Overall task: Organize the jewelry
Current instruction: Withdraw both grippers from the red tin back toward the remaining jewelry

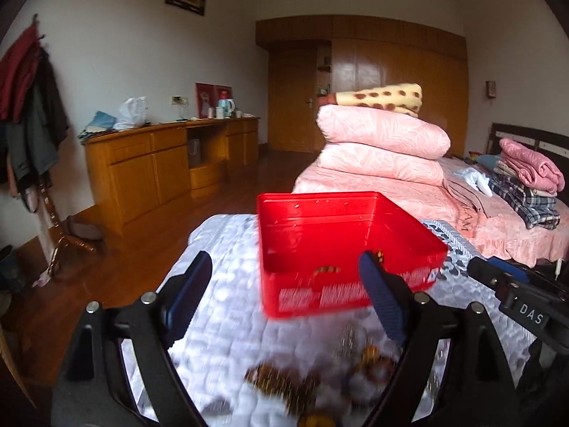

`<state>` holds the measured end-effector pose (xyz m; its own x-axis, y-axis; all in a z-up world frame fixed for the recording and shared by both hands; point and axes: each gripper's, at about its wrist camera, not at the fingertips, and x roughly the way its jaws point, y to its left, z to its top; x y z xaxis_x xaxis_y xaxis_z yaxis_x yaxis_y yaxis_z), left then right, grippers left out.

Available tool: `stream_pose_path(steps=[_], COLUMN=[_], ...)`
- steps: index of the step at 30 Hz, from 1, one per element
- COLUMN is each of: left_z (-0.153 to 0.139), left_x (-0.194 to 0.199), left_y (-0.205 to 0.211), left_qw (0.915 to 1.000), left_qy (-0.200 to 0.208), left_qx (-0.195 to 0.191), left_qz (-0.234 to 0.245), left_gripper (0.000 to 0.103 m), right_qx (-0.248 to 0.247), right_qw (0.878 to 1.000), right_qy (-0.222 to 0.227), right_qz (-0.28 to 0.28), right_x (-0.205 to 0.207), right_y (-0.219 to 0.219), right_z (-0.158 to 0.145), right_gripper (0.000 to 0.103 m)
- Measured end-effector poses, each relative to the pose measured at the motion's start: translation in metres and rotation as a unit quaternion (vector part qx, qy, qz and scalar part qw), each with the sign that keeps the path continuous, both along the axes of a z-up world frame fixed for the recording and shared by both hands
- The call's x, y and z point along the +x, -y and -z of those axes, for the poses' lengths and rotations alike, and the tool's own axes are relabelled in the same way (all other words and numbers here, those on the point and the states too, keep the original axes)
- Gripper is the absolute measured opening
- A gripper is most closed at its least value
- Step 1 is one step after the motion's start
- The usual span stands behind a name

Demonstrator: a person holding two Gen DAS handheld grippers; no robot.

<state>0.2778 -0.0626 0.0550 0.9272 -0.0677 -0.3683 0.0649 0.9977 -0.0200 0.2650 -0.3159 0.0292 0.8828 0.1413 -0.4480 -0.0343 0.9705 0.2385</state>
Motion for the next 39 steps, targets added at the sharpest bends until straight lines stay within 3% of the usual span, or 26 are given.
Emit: stream_pose_path(steps=[8,16,24,39], left_z=[0.024,0.05,0.065,0.072], left_x=[-0.053,-0.086,-0.092,-0.055], left_y=[-0.014,-0.033,-0.032,-0.005], left_qw=[0.999,0.9973,0.9977,0.9894], left_qy=[-0.042,-0.072,-0.063,-0.145], left_qx=[0.01,0.003,-0.002,0.006], left_qz=[0.011,-0.009,-0.025,0.0], left_gripper=[0.086,0.088,0.088,0.076], right_qx=[-0.012,-0.017,-0.023,-0.033], right_qw=[1.0,0.999,0.999,0.997], right_qy=[-0.014,-0.041,-0.042,-0.055], right_qz=[-0.01,-0.019,-0.024,-0.029], right_x=[-0.061,-0.091,-0.095,-0.08], right_y=[-0.014,-0.025,-0.033,-0.038], right_z=[0.011,0.032,0.044,0.04], right_gripper=[0.05,0.057,0.057,0.057])
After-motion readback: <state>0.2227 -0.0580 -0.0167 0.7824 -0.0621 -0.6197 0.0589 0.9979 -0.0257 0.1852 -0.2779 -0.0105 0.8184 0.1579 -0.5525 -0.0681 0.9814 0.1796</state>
